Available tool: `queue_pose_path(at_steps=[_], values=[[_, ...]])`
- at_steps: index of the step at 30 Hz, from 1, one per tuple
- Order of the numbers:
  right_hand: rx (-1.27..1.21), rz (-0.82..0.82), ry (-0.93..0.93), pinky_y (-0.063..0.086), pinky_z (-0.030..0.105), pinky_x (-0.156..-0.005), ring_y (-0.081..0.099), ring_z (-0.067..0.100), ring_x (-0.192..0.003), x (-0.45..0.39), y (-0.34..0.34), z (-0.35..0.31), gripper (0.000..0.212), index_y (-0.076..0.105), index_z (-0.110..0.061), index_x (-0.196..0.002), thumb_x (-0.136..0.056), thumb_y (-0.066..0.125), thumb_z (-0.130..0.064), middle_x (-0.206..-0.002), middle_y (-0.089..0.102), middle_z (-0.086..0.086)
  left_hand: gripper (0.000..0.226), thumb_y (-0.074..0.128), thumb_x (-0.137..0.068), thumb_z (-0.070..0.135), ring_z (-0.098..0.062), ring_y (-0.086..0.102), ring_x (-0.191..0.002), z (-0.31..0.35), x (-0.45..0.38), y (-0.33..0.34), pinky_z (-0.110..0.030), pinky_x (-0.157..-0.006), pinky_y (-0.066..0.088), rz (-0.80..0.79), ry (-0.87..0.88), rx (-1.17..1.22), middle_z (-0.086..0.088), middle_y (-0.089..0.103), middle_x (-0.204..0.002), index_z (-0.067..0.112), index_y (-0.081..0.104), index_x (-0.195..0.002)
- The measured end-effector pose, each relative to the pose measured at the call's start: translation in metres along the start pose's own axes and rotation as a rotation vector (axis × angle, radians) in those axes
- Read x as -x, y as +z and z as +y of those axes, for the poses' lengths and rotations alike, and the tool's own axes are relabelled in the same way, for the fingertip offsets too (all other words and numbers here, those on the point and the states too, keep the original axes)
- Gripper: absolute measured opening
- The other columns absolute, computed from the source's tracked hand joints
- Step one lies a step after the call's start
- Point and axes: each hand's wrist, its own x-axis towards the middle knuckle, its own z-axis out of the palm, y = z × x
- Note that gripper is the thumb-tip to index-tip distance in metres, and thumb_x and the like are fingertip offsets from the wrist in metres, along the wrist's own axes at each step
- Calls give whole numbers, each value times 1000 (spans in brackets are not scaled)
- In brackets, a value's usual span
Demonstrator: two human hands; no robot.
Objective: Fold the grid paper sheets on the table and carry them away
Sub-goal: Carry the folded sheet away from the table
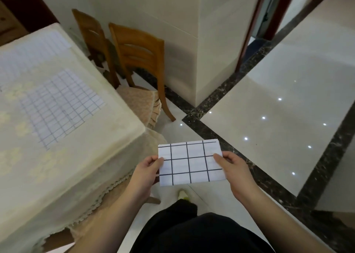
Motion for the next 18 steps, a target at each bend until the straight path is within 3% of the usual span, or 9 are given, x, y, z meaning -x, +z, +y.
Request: queue_pose_path(at_steps=[5,13,18], values=[[100,-77,-7,51,25,-69,67,17,-84,-51,27,-28,9,69,-13,-98,-92,64,-19,-94,72,5,11,57,-97,20,-19,65,-71,15,-42,-8,-28,-59,49,86,-6,110,-9,70,-84,12,65,-93],[236,-163,2,57,41,-85,70,22,-92,-134,79,-85,11,68,-17,-100,-91,65,-22,-96,73,4,11,60,-95,21,-23,64,-78,68,-116,-22,-36,-69,50,136,-1,328,-9,71,-89,11,65,-96],[285,-173,-13,57,33,-76,68,21,-89,-169,108,-111,8,68,-16,-98,-93,63,-20,-95,72,4,17,64,-91,10,-26,68,-88,88,-149,-40,-38,-75,54,84,25,320,-10,74,-99,6,65,-107]])
